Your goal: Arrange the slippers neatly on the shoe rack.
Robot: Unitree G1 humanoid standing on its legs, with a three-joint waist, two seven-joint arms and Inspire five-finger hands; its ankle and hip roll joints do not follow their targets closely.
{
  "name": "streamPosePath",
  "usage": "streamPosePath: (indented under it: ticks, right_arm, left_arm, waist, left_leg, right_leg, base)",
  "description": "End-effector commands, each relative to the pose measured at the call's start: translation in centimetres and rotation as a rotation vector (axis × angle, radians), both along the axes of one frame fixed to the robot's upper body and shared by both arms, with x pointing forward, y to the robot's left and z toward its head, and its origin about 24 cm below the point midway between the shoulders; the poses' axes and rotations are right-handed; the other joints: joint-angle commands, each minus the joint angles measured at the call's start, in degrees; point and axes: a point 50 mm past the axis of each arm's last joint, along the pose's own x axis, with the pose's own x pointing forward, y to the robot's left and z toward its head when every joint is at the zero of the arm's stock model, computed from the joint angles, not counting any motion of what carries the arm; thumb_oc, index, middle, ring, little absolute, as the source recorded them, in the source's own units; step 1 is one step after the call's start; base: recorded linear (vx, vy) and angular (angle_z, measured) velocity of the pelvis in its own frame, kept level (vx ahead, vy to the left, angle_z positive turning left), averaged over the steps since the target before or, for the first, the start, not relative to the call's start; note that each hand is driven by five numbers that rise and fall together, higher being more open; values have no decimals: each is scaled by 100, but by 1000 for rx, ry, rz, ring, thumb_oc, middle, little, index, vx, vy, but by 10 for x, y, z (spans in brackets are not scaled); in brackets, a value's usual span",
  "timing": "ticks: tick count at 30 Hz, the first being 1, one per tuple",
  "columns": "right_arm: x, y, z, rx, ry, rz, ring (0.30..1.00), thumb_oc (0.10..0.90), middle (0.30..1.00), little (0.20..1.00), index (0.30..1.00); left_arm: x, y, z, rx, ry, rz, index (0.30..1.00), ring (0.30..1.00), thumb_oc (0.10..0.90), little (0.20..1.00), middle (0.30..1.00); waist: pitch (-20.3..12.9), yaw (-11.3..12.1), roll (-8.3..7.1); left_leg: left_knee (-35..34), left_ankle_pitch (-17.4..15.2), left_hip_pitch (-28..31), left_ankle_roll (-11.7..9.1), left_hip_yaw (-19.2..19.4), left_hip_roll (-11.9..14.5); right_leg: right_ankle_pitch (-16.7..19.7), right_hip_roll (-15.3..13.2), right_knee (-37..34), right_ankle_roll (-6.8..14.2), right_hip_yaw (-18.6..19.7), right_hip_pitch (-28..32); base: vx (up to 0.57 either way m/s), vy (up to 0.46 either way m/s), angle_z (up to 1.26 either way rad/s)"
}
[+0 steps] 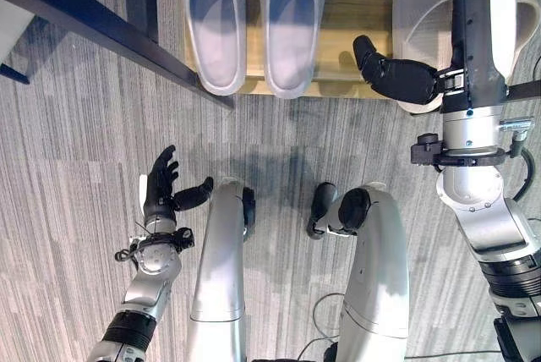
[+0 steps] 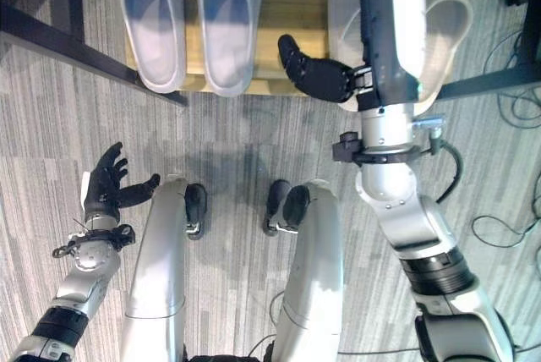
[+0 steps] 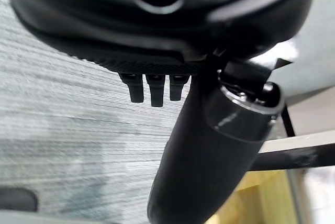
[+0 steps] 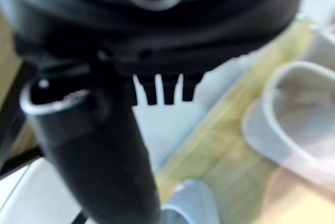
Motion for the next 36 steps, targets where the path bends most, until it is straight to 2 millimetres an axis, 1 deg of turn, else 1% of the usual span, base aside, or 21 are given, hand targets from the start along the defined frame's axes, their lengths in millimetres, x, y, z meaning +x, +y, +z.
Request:
streamPosePath:
  ticks: [1,4,5,6,7,8,9,10,11,12,14,15,17,18,19,22,23,25,29,33,36]
  right_arm:
    - [-20,13,4,-44,-111,93,900,800,900,900,900]
    - [-8,4,-36,-39,76,48,900,800,900,900,900]
    - [-2,1,-62,-63,190,22,900,800,900,900,900]
    - [0,0,-74,-89,245,2,900,800,900,900,900]
    - [1,-1,-90,-105,310,-13,900,800,900,900,900]
    - [1,-1,-91,-106,312,-13,900,800,900,900,900]
    - [3,-5,-118,-143,420,-52,900,800,900,900,900]
    - [3,-5,-119,-143,420,-52,900,800,900,900,900]
    - [2,-7,-135,-160,484,-71,900,800,900,900,900]
    - [3,-13,-162,-194,597,-108,900,800,900,900,900]
    - [-1,-20,-192,-213,723,-142,900,800,900,900,900]
    - [-1,-20,-193,-213,723,-141,900,800,900,900,900]
    - [-5,-28,-218,-265,830,-189,900,800,900,900,900]
    - [-12,-35,-246,-277,944,-225,900,800,900,900,900]
    - [-22,-43,-272,-286,1058,-261,900,800,900,900,900]
    - [-28,-48,-285,-304,1118,-286,900,800,900,900,900]
    - [-38,-52,-306,-319,1212,-313,900,800,900,900,900]
    - [-51,-57,-326,-337,1311,-338,900,800,900,900,900]
    - [-75,-65,-354,-338,1472,-387,900,800,900,900,900]
    - [-98,-71,-372,-317,1588,-427,900,800,900,900,900]
    - [-110,-73,-381,-302,1651,-448,900,800,900,900,900]
  left_arm:
    - [-20,11,-13,45,-3,11,900,900,800,900,900]
    - [-24,5,-21,50,26,-34,900,900,800,900,900]
    - [-26,3,-26,66,56,-59,900,900,800,900,900]
    - [-28,2,-30,67,71,-70,900,900,800,900,900]
    - [-30,1,-33,70,87,-85,900,900,800,900,900]
    - [-31,1,-34,70,89,-85,900,900,800,900,900]
    - [-34,-2,-40,85,114,-115,900,900,800,900,900]
    - [-34,-2,-40,85,116,-115,900,900,800,900,900]
    - [-37,-4,-43,96,134,-136,900,900,800,900,900]
    - [-40,-4,-48,114,157,-154,900,900,800,900,900]
    - [-43,-5,-53,130,185,-178,900,900,800,900,900]
    - [-44,-5,-54,130,186,-178,900,900,800,900,900]
    - [-48,-6,-59,149,218,-205,900,900,800,900,900]
    - [-52,-7,-66,163,249,-231,900,900,800,900,900]
    - [-57,-10,-73,169,286,-261,900,900,800,900,900]
    - [-58,-12,-75,176,298,-276,900,900,800,900,900]
    - [-62,-13,-81,184,328,-291,900,900,800,900,900]
    - [-65,-16,-85,197,346,-323,900,900,800,900,900]
    - [-71,-21,-88,196,368,-368,900,900,800,900,900]
    - [-77,-31,-86,165,363,-451,900,900,800,900,900]
    - [-79,-41,-81,164,345,-522,900,900,800,900,900]
  waist:
    - [-716,-171,-90]
    - [-790,-220,-151]
    - [-854,-230,-200]
    - [-886,-230,-219]
    - [-930,-231,-233]
    - [-918,-229,-233]
    - [-983,-227,-263]
    - [-947,-225,-260]
    - [-995,-210,-272]
    - [-1073,-194,-299]
    - [-1206,-180,-339]
    - [-1171,-180,-343]
    - [-1318,-169,-362]
    - [-1423,-159,-385]
    - [-1561,-130,-367]
    - [-1583,-120,-368]
    - [-1744,-106,-356]
    - [-1861,-93,-345]
    - [-2205,-64,-276]
    - [-2504,-7,-212]
    - [-2654,-10,-200]
  left_leg:
    - [-1145,531,25,140,1,-61]
    - [-2078,868,699,103,-58,-52]
    - [-2583,1046,1097,93,-78,-64]
    - [-2805,1138,1279,77,-97,-51]
    - [-3053,1203,1508,81,-134,-30]
    - [-3103,1224,1563,80,-138,-27]
    - [-3619,1397,1984,83,-194,66]
    - [-3684,1427,2066,80,-202,73]
    - [-4047,1494,2384,101,-249,98]
    - [-4613,1674,2928,82,-250,138]
    - [-5220,1837,3514,42,-233,145]
    - [-5283,1866,3591,40,-235,149]
    - [-5899,1984,4226,37,-202,157]
    - [-6619,2371,4870,19,-146,153]
    - [-7205,2537,5548,-20,-92,165]
    - [-7500,2593,5913,-35,-73,155]
    - [-7897,2678,6364,-60,-36,202]
    - [-8205,2777,6768,-64,17,227]
    - [-8773,2872,7408,-47,86,270]
    - [-9266,2936,8048,-49,183,297]
    - [-9313,2879,8260,-60,200,285]
  right_leg:
    - [95,50,-1072,394,232,720]
    - [360,109,-2037,437,62,1416]
    - [512,152,-2517,475,-25,1788]
    - [584,158,-2794,483,-77,1991]
    - [663,180,-3034,526,-101,2182]
    - [689,185,-3086,526,-109,2239]
    - [845,186,-3590,600,-205,2632]
    - [879,195,-3660,598,-219,2717]
    - [975,225,-3963,653,-280,2986]
    - [1153,241,-4502,737,-417,3485]
    - [1312,267,-5061,809,-499,4028]
    - [1339,273,-5120,809,-506,4103]
    - [1466,311,-5667,857,-565,4655]
    - [1810,323,-6352,871,-682,5276]
    - [1898,380,-6836,917,-717,5905]
    - [1984,421,-7124,943,-732,6227]
    - [2055,481,-7455,988,-718,6642]
    - [2176,529,-7847,1035,-694,7068]
    - [2301,628,-8420,1131,-640,7689]
    - [2408,691,-8953,1192,-615,8302]
    - [2461,703,-9210,1218,-622,8625]
  base:
    - [-124,-24,13]
    - [-166,-26,11]
    - [-153,-51,4]
    - [-134,-50,6]
    - [-73,-25,4]
    - [-86,-20,5]
    - [-69,-17,1]
    - [-68,-23,2]
    - [-18,-41,5]
    - [16,-48,6]
    - [35,-53,-1]
    - [31,-46,3]
    - [70,-47,8]
    - [174,-58,5]
    - [122,-41,6]
    - [134,-38,5]
    - [152,-35,-2]
    - [177,-36,-8]
    - [172,-26,-7]
    - [176,6,-18]
    - [117,26,-9]
